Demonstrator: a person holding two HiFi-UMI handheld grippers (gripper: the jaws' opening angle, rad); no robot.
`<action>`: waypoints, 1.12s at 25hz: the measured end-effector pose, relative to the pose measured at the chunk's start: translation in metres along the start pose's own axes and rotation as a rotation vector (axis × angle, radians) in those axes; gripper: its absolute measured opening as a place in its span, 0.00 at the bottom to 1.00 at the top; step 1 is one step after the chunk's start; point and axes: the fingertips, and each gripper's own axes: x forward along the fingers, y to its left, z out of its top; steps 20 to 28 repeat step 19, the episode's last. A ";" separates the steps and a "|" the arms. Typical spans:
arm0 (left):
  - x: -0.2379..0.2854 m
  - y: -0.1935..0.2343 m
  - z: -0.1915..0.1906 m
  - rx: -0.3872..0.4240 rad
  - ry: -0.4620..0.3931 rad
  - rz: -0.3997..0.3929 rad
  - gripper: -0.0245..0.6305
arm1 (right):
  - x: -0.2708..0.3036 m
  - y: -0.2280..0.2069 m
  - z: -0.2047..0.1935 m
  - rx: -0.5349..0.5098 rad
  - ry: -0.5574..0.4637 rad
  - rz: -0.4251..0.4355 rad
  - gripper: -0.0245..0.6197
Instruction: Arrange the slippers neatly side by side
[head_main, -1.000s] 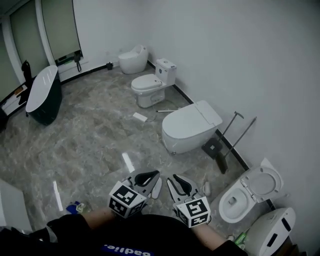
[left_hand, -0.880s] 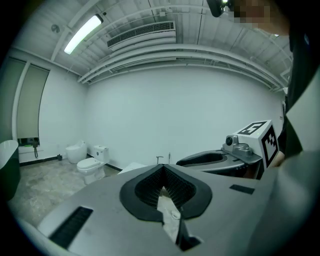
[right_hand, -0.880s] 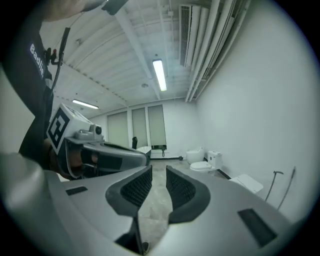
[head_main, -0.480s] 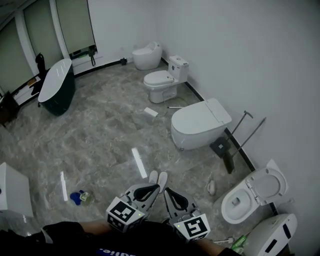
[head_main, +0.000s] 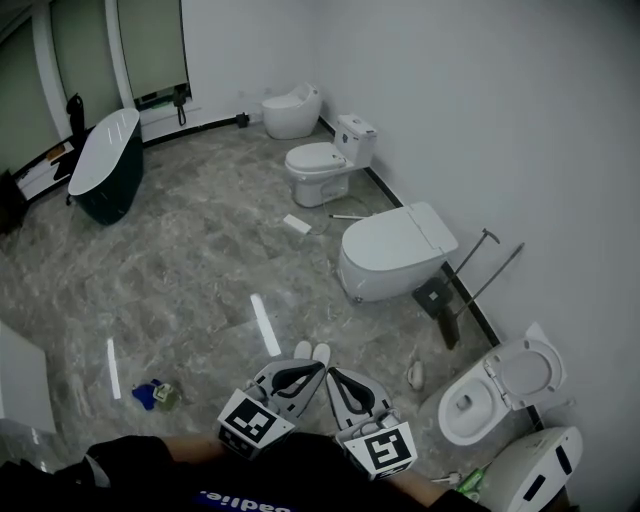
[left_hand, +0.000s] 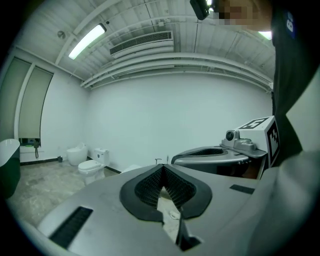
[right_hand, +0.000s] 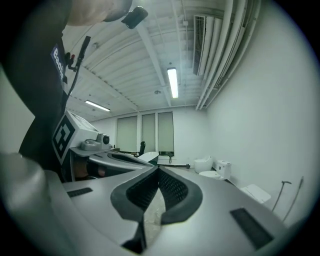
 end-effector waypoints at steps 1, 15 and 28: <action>-0.002 0.002 0.000 0.010 -0.001 -0.002 0.04 | 0.003 0.001 -0.001 0.008 0.003 -0.009 0.04; -0.029 0.020 0.004 0.034 -0.036 -0.024 0.04 | 0.022 0.023 -0.003 -0.011 0.048 -0.048 0.04; -0.036 0.020 0.004 0.026 -0.038 -0.022 0.04 | 0.020 0.027 -0.001 -0.026 0.029 -0.058 0.04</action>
